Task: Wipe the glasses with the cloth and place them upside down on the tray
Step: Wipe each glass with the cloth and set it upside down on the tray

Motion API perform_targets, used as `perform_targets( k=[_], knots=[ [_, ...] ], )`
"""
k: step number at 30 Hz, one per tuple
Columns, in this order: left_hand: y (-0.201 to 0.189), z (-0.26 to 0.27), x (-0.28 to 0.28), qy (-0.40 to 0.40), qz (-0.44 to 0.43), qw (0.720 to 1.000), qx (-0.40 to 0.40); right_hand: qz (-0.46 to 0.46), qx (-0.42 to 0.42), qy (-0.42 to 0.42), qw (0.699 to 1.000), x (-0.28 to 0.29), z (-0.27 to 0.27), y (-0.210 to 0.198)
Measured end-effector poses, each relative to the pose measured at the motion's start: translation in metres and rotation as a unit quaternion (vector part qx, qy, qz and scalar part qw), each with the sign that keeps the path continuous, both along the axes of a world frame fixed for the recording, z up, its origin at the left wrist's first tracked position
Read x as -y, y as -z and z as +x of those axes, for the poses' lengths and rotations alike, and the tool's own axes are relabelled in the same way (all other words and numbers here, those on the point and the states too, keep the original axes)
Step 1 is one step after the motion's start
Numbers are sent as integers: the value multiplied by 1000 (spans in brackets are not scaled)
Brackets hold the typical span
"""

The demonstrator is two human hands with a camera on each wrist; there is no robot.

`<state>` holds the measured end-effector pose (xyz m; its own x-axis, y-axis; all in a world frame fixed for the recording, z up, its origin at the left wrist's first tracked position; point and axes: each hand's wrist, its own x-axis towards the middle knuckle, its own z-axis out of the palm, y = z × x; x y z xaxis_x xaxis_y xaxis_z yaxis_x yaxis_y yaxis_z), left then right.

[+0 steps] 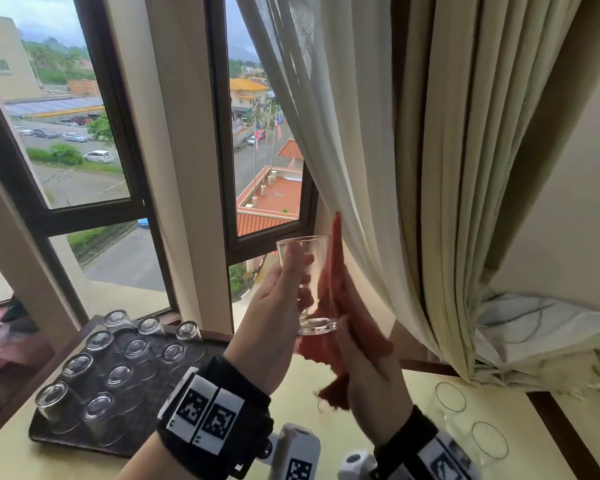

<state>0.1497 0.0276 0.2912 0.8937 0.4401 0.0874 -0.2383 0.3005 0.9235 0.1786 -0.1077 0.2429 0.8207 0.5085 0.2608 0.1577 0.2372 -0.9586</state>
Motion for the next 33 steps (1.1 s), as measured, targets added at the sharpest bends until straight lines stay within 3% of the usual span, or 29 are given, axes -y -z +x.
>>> perform_targets(
  k=[1,3,5,7,8,11,13,19,22,27,30,33],
  knots=[
    [2,1,3,1,-12,1000,-3,6,-34,10,999,-4,5,-10],
    [3,2,11,5,-46,999,-3,6,-21,17,1000,-9,13,-26],
    [-1,3,16,7,-87,996,5,26,93,20,995,-8,13,-30],
    [-7,2,17,-1,-118,993,21,-17,221,7,975,-1,9,-21],
    [-10,0,14,8,-129,991,37,-46,240,0,970,1,8,-13],
    [-17,2,2,8,-73,997,3,-79,201,-5,976,5,1,14],
    [-14,5,-2,-2,-45,999,-21,-53,150,-10,987,6,-1,21],
    [-2,8,10,12,-37,999,-25,2,10,20,1000,-2,14,-17],
    [2,10,13,6,-23,999,-47,13,69,31,997,3,18,-18],
    [-1,9,3,10,-29,998,-48,-52,255,61,964,-12,15,3],
    [2,10,-5,9,-6,999,-32,-63,166,23,984,2,3,18],
    [2,8,3,16,-17,999,-28,-28,28,28,999,1,7,0]
  ],
)
